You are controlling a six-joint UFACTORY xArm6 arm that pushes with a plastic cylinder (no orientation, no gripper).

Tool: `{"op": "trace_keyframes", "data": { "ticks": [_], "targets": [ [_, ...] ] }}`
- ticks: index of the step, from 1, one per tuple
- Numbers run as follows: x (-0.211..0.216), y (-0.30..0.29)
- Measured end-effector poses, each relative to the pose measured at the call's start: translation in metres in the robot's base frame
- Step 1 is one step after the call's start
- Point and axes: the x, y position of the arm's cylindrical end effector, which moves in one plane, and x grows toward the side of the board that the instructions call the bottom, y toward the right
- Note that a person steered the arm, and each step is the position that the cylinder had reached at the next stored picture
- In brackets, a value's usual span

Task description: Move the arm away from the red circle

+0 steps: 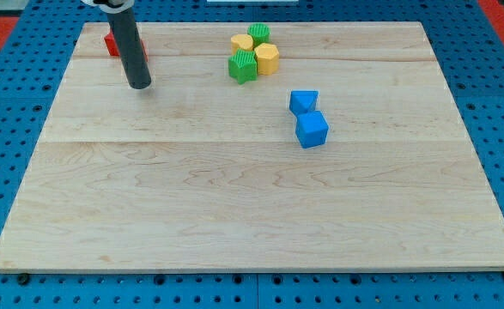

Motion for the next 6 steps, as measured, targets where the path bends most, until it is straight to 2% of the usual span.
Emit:
{"op": "trace_keyframes", "data": {
  "ticks": [4, 6],
  "targets": [
    [0.000, -0.013],
    [0.018, -0.008]
  ]
}}
